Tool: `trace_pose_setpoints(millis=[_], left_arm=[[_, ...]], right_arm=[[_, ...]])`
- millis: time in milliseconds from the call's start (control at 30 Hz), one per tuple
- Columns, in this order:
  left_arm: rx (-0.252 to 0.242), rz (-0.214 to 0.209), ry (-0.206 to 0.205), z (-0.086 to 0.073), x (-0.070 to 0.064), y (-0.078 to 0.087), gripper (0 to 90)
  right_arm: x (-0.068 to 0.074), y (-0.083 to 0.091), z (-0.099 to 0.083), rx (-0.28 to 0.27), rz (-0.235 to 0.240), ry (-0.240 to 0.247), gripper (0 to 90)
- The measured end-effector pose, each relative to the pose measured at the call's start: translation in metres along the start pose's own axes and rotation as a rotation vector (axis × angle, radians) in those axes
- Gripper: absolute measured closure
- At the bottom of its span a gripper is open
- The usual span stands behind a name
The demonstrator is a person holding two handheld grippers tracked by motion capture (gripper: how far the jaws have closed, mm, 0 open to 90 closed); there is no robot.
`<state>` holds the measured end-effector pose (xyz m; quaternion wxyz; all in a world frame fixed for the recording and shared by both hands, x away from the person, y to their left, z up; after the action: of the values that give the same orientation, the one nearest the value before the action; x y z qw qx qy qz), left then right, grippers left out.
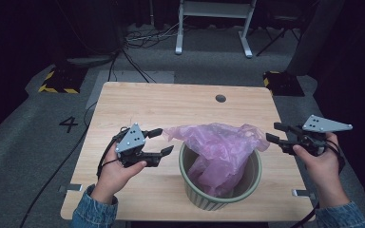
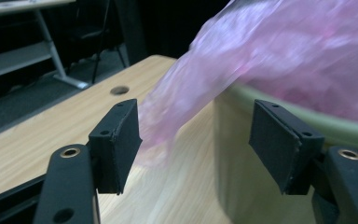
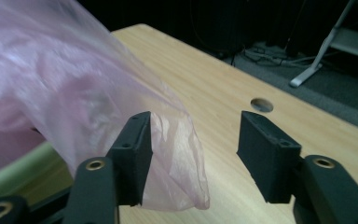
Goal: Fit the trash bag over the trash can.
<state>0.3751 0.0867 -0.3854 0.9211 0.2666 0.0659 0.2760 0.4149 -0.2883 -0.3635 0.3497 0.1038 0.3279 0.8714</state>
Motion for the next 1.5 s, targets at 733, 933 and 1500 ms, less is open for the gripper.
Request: trace_pose_setpoints(millis=[733,933,1500], left_arm=[[0.031,-0.062,-0.086,0.045,-0.019,-0.031,27.8],[0.056,-0.109,-0.051,0.04,-0.018,-0.038,45.1],[0.001,-0.139,-0.073,0.034,-0.024,-0.01,88.0]], right_arm=[[0.068,-0.006,0.066,-0.051,0.195,0.196,27.3],[0.062,-0.033,0.06,0.014,0.199,0.187,30.9],[0.053,-0.01,0.036,-0.002,0.275,0.181,90.0]])
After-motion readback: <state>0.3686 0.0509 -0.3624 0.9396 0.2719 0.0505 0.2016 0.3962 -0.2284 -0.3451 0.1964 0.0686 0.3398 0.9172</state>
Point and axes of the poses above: each handheld gripper's, and its own axes: y roughly backward along the jaws, z roughly out of its top, x roughly to its left, the point moved 8 cm from there along -y, roughly forward along the jaws, and after that the axes turned 15 degrees about x, right-handed, at the moved point
